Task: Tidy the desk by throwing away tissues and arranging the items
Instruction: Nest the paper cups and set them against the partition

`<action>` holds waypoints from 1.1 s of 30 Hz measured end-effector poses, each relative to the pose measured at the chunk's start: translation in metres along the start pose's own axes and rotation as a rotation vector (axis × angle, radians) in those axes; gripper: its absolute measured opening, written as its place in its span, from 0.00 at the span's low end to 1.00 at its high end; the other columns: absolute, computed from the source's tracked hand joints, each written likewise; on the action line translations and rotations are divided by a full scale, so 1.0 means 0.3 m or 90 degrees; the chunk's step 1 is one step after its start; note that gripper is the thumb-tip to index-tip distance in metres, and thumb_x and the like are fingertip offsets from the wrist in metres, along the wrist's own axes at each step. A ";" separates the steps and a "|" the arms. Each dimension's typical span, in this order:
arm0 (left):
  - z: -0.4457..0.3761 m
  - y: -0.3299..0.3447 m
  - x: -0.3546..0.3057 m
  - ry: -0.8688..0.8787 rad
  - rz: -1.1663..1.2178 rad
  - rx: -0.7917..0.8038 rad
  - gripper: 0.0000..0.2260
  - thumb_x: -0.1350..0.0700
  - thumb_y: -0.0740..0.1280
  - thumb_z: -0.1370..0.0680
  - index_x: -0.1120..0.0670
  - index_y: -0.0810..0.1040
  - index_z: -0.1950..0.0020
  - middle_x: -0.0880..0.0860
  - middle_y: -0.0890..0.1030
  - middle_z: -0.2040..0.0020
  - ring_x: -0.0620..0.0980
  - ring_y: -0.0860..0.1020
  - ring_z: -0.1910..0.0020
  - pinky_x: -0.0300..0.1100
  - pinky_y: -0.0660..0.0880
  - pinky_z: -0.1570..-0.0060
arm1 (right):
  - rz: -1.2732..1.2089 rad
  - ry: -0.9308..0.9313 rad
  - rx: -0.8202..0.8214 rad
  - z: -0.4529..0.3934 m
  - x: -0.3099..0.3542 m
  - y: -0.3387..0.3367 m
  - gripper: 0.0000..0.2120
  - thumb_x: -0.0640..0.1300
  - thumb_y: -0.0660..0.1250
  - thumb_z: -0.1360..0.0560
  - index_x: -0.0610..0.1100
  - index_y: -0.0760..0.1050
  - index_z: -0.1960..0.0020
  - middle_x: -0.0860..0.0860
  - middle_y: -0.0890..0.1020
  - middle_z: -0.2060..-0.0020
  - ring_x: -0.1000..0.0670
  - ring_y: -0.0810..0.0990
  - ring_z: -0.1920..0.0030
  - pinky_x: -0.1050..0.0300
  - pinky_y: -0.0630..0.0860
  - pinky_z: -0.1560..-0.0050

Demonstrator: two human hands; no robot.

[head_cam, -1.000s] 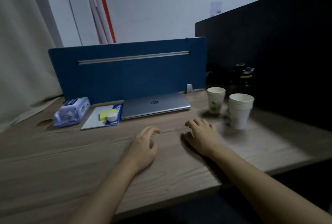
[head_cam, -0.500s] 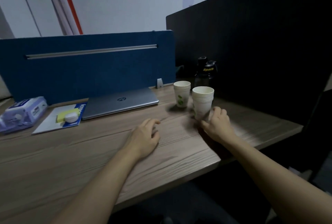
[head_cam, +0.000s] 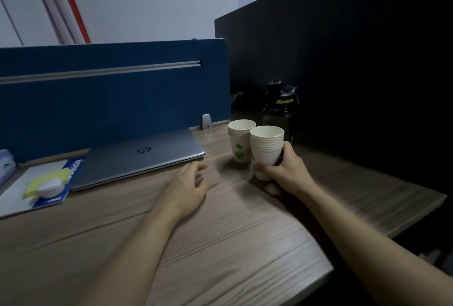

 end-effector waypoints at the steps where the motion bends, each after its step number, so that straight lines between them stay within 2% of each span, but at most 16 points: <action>1: -0.002 0.002 0.013 -0.007 0.013 0.003 0.15 0.53 0.66 0.22 0.43 0.73 0.36 0.42 0.75 0.38 0.35 0.72 0.47 0.38 0.68 0.45 | -0.003 0.002 -0.001 -0.004 0.000 0.003 0.28 0.57 0.75 0.40 0.52 0.69 0.44 0.59 0.80 0.53 0.62 0.78 0.56 0.66 0.71 0.63; 6: -0.003 0.003 0.032 -0.007 0.051 0.016 0.15 0.53 0.67 0.22 0.43 0.75 0.36 0.42 0.77 0.37 0.38 0.74 0.42 0.38 0.68 0.44 | 0.000 -0.016 -0.007 0.018 0.011 0.001 0.28 0.58 0.76 0.39 0.56 0.68 0.43 0.64 0.78 0.52 0.67 0.76 0.54 0.71 0.70 0.62; 10: 0.009 0.002 0.042 0.004 -0.003 0.058 0.17 0.46 0.67 0.22 0.45 0.76 0.34 0.46 0.77 0.33 0.46 0.74 0.35 0.47 0.70 0.34 | 0.001 -0.018 -0.026 0.038 0.023 -0.013 0.27 0.54 0.77 0.37 0.53 0.69 0.44 0.62 0.79 0.53 0.66 0.77 0.53 0.71 0.72 0.61; 13: 0.028 -0.001 0.067 -0.003 -0.081 0.094 0.21 0.38 0.62 0.22 0.42 0.72 0.30 0.44 0.72 0.28 0.47 0.70 0.30 0.52 0.66 0.30 | -0.010 -0.009 -0.033 0.050 0.028 -0.013 0.26 0.52 0.78 0.36 0.52 0.69 0.43 0.60 0.79 0.52 0.64 0.77 0.53 0.70 0.72 0.60; 17: 0.049 0.026 0.074 -0.009 -0.203 0.140 0.26 0.33 0.52 0.21 0.38 0.61 0.24 0.43 0.60 0.21 0.50 0.58 0.22 0.54 0.54 0.25 | -0.028 -0.009 -0.024 0.070 0.035 0.005 0.27 0.52 0.78 0.36 0.52 0.69 0.42 0.58 0.80 0.50 0.63 0.78 0.52 0.66 0.74 0.57; 20: 0.055 0.044 0.067 -0.006 -0.230 0.164 0.27 0.33 0.48 0.21 0.38 0.57 0.22 0.43 0.56 0.19 0.49 0.55 0.21 0.55 0.50 0.25 | -0.046 -0.024 -0.011 0.061 0.079 0.004 0.29 0.51 0.77 0.35 0.52 0.67 0.39 0.55 0.79 0.46 0.58 0.78 0.48 0.60 0.77 0.52; 25: 0.053 0.059 0.106 0.019 -0.254 0.213 0.30 0.30 0.44 0.23 0.37 0.52 0.21 0.42 0.51 0.19 0.47 0.50 0.20 0.52 0.47 0.24 | -0.085 -0.074 -0.018 -0.033 0.237 -0.026 0.31 0.49 0.78 0.34 0.49 0.66 0.37 0.53 0.78 0.45 0.53 0.78 0.45 0.52 0.80 0.51; 28: 0.050 0.060 0.121 0.030 -0.245 0.213 0.32 0.28 0.45 0.24 0.36 0.52 0.22 0.41 0.51 0.19 0.46 0.50 0.20 0.51 0.47 0.23 | -0.068 -0.093 -0.042 -0.110 0.310 -0.033 0.31 0.51 0.77 0.36 0.49 0.67 0.38 0.54 0.79 0.48 0.55 0.78 0.48 0.57 0.77 0.55; 33: 0.047 0.037 0.122 0.038 -0.206 0.181 0.31 0.29 0.51 0.24 0.36 0.58 0.23 0.41 0.56 0.20 0.45 0.54 0.21 0.50 0.52 0.24 | -0.062 -0.091 -0.047 -0.209 0.351 -0.013 0.31 0.53 0.76 0.38 0.50 0.67 0.39 0.55 0.79 0.49 0.56 0.79 0.49 0.58 0.76 0.54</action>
Point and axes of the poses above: each hand's wrist, its own z-axis away from the middle knuckle, its own y-axis out of the palm, x = y × z, the point moved 9 cm from there along -z, towards the middle knuckle
